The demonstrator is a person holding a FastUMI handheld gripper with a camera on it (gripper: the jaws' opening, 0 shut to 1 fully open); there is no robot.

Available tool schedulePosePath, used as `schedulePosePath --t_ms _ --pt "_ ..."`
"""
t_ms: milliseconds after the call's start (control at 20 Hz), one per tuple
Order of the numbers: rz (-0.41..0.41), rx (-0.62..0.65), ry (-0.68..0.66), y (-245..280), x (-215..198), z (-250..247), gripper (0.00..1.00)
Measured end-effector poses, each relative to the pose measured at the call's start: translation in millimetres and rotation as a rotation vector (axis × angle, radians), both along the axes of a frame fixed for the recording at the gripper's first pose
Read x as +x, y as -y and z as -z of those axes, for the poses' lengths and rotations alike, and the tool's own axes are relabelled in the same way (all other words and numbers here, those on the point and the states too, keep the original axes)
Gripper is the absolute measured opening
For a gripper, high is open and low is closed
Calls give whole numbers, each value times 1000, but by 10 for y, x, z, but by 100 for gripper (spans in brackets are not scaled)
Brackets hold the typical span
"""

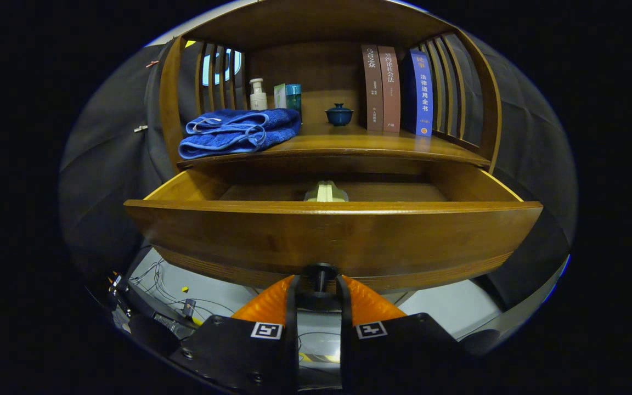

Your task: Pull open the drawer, take out the items inside it, and place them on the countertop above the cabinet.

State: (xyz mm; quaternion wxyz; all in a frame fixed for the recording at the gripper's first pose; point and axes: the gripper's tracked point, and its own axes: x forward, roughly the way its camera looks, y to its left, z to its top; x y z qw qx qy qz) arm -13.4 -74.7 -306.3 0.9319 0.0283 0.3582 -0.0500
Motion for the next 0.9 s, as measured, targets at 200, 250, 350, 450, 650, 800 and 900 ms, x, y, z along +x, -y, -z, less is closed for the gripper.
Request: schedulePosePath --t_ms 200,250,350,450,650,800,900 --pt "12 28 -21 -56 -257 -50 34" --pt "13 29 -28 -64 -309 -61 34" --pt "12 24 -44 -71 -430 -74 34" --pt "16 28 -59 -84 -541 -54 34" --pt "3 12 -104 -101 -646 25 34" --pt "0 -5 -113 -74 -621 -16 41" --pt "-3 -34 -94 -61 -647 -149 51"
